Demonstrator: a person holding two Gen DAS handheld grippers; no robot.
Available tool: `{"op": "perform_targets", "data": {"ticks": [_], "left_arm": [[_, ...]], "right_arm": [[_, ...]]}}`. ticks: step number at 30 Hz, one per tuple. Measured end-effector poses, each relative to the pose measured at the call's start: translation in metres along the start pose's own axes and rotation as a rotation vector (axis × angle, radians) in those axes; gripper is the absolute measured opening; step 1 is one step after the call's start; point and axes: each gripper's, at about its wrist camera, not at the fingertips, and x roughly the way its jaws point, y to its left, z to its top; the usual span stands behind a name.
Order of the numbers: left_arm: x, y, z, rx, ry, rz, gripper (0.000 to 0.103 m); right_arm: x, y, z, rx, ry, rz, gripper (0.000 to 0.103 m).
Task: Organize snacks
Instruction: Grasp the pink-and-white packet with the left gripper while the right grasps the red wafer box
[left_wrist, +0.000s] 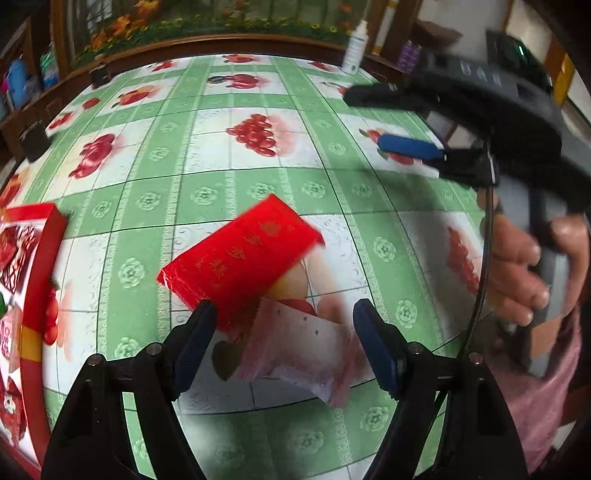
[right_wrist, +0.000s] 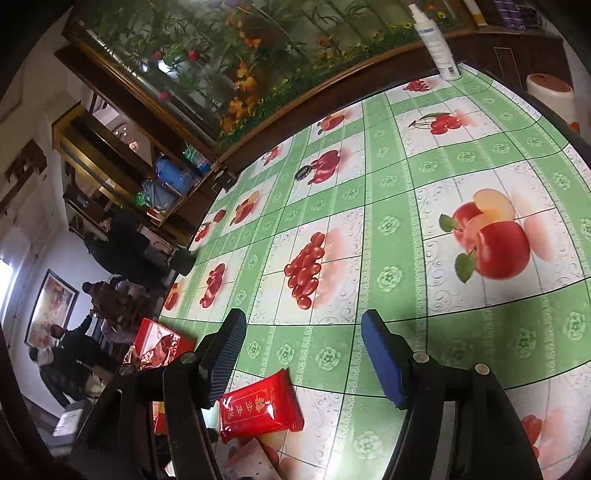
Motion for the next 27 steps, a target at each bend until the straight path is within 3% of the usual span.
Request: {"op": "perform_targets", "data": {"ticks": [7, 14, 19, 22, 27], "left_arm": [[0.004, 0.017, -0.015, 0.035, 0.028, 0.041, 0.081], [-0.006, 0.059, -0.014, 0.024, 0.036, 0.130, 0.082], [-0.019, 0.085, -0.016, -0.003, 0.009, 0.228, 0.082], [-0.024, 0.090, -0.014, -0.017, -0.015, 0.238, 0.082], [-0.027, 0.080, -0.011, 0.100, -0.039, 0.256, 0.082]], "right_arm": [[0.002, 0.005, -0.004, -0.024, 0.010, -0.013, 0.068], [0.020, 0.016, -0.014, -0.068, 0.093, -0.005, 0.068], [0.032, 0.050, -0.032, -0.256, 0.127, -0.028, 0.068], [0.035, 0.069, -0.045, -0.382, 0.129, -0.048, 0.068], [0.044, 0.095, -0.068, -0.594, 0.124, -0.120, 0.068]]}}
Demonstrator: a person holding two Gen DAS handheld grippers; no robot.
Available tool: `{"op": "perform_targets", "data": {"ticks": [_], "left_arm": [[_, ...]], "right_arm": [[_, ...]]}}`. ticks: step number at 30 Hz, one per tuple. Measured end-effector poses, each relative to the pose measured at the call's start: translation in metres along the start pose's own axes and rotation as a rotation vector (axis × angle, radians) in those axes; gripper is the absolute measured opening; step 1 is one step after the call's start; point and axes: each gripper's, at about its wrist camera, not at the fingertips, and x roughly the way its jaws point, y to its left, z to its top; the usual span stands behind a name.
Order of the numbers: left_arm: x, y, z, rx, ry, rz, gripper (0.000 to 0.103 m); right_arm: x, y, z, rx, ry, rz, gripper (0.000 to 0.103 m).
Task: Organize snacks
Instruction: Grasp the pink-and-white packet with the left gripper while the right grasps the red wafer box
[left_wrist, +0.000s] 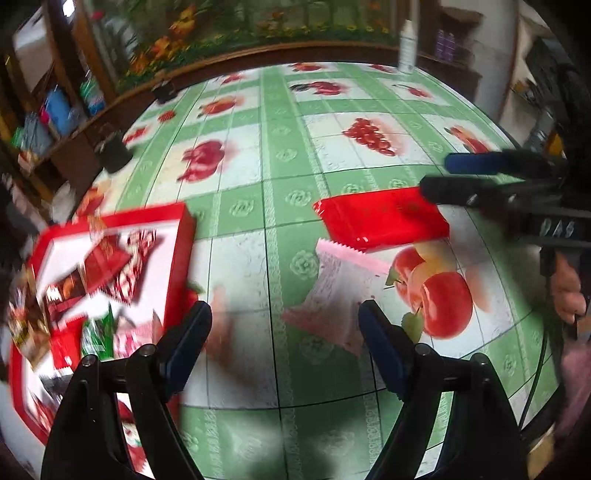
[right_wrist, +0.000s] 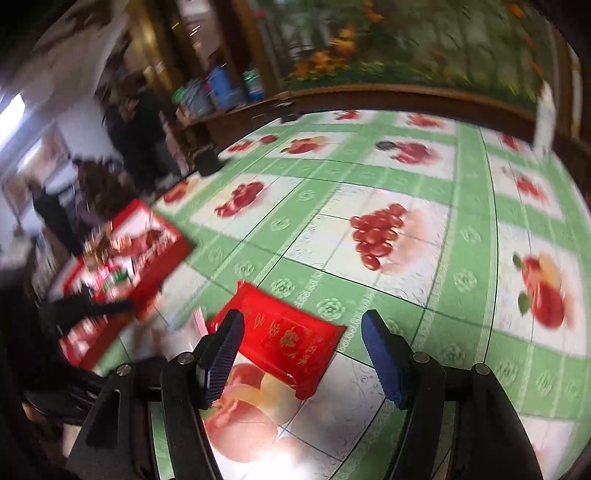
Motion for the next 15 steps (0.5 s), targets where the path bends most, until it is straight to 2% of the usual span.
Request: {"op": "perform_targets", "data": {"ticks": [4, 6, 8, 15], "left_arm": [[-0.007, -0.005, 0.005, 0.154, -0.004, -0.076, 0.082], [-0.009, -0.011, 0.005, 0.263, -0.002, -0.121, 0.082], [-0.009, -0.016, 0.006, 0.332, -0.007, -0.123, 0.082], [0.008, -0.027, 0.012, 0.403, 0.014, -0.104, 0.082]], "right_arm": [[0.004, 0.018, -0.007, -0.182, 0.054, -0.019, 0.069], [0.004, 0.025, -0.011, -0.280, 0.074, -0.031, 0.073], [0.006, 0.029, -0.012, -0.362, 0.091, -0.045, 0.079], [0.029, 0.017, 0.001, -0.378, 0.172, 0.033, 0.079]]}}
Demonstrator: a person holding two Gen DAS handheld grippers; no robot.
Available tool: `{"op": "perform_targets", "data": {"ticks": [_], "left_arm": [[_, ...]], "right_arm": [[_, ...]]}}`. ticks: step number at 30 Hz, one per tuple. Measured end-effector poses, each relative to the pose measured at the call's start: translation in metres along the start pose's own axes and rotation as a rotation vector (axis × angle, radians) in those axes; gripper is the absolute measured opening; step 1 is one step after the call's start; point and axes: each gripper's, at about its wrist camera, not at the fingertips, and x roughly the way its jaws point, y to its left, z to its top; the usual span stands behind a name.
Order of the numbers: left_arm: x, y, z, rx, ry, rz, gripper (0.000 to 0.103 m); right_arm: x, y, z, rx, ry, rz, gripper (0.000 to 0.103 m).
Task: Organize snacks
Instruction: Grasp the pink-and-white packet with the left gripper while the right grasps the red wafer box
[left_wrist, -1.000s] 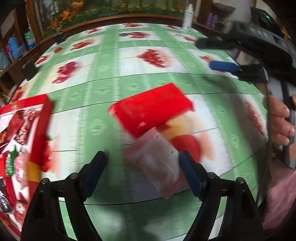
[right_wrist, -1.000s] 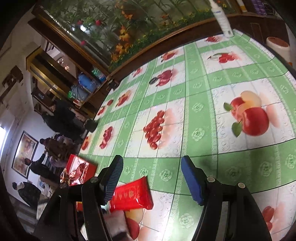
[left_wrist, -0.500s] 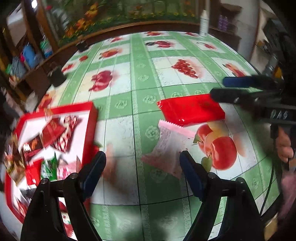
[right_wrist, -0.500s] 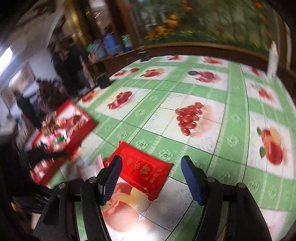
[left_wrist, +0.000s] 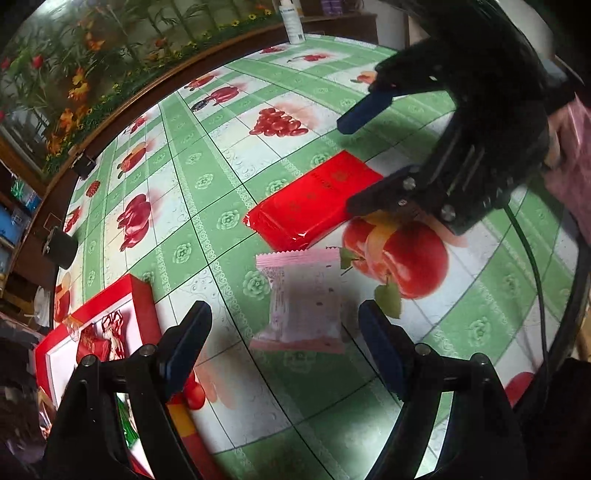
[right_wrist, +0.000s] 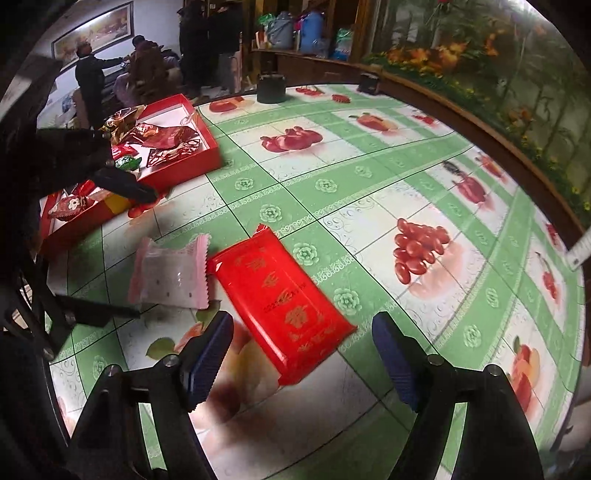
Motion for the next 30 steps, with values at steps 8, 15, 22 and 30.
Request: {"op": "perform_targets", "data": {"ticks": [8, 15, 22, 30], "left_arm": [[0.011, 0.001, 0.000, 0.006, 0.007, -0.017, 0.082], [0.017, 0.005, -0.001, -0.018, 0.005, -0.034, 0.082], [0.018, 0.005, -0.002, -0.061, -0.016, -0.041, 0.082], [0.021, 0.013, -0.003, -0.212, -0.034, -0.153, 0.043]], "right_arm": [[0.028, -0.004, 0.009, 0.002, 0.048, 0.095, 0.080], [0.031, 0.001, 0.014, -0.003, 0.049, 0.074, 0.077], [0.021, 0.008, 0.006, 0.039, 0.052, 0.029, 0.047], [0.005, 0.009, -0.018, 0.167, 0.021, -0.019, 0.048]]}}
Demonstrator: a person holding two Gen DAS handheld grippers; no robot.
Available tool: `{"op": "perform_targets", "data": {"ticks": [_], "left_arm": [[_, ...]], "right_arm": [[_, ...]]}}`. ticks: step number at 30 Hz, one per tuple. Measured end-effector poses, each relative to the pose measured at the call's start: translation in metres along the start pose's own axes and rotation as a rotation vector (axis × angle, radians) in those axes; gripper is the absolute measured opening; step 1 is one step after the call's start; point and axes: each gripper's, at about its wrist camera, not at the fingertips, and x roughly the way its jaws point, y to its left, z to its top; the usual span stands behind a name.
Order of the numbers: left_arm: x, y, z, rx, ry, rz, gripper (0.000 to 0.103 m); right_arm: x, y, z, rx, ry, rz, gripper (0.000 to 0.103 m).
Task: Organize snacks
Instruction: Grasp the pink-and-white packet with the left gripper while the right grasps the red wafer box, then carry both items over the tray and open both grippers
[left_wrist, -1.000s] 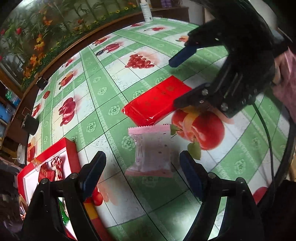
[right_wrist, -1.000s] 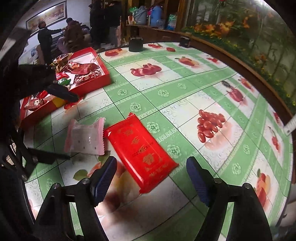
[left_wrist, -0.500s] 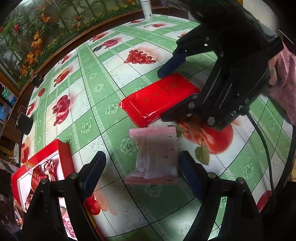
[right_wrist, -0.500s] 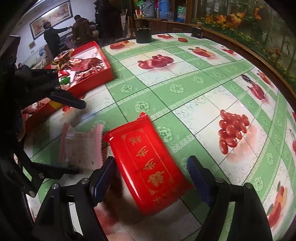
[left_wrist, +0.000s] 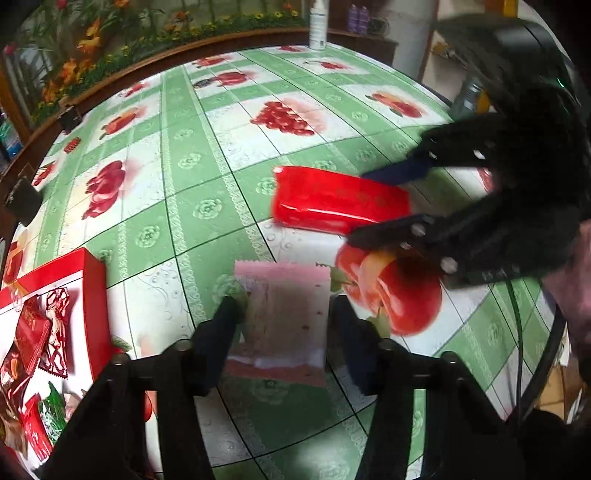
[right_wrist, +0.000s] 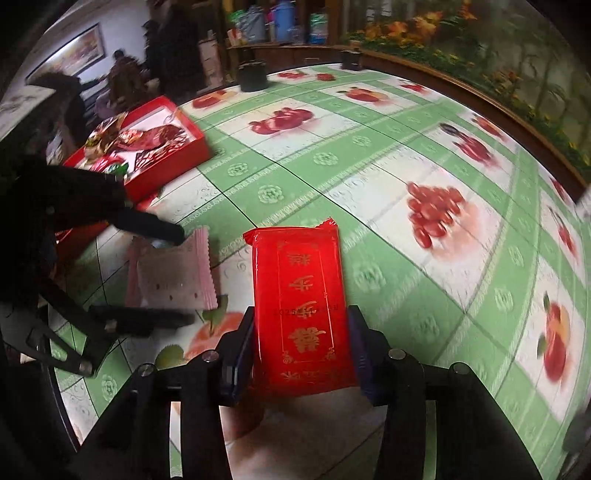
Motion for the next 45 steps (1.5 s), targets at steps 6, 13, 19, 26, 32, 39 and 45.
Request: {"op": "perform_targets", "data": {"ticks": [6, 13, 19, 26, 32, 39, 45], "left_arm": [[-0.004, -0.001, -0.005, -0.063, -0.026, 0.019, 0.037], [-0.013, 0.003, -0.019, -0.151, -0.061, 0.018, 0.034], [-0.024, 0.006, -0.033, -0.206, -0.105, 0.001, 0.034], [-0.032, 0.010, -0.044, -0.234, -0.135, -0.001, 0.034], [-0.052, 0.016, -0.050, -0.249, -0.179, -0.006, 0.034], [-0.093, 0.033, -0.063, -0.294, -0.272, -0.006, 0.034], [-0.122, 0.062, -0.086, -0.368, -0.323, 0.014, 0.034]], "right_arm": [[-0.009, -0.001, -0.011, 0.118, -0.011, 0.014, 0.048], [-0.014, 0.000, -0.014, 0.230, -0.036, 0.089, 0.047], [-0.016, 0.001, -0.016, 0.304, -0.080, 0.172, 0.047], [-0.024, -0.007, -0.024, 0.437, -0.158, 0.218, 0.047], [-0.026, -0.013, -0.031, 0.520, -0.193, 0.259, 0.047], [-0.025, -0.007, -0.021, 0.554, -0.225, 0.339, 0.047], [-0.019, 0.016, 0.005, 0.558, -0.257, 0.452, 0.047]]}}
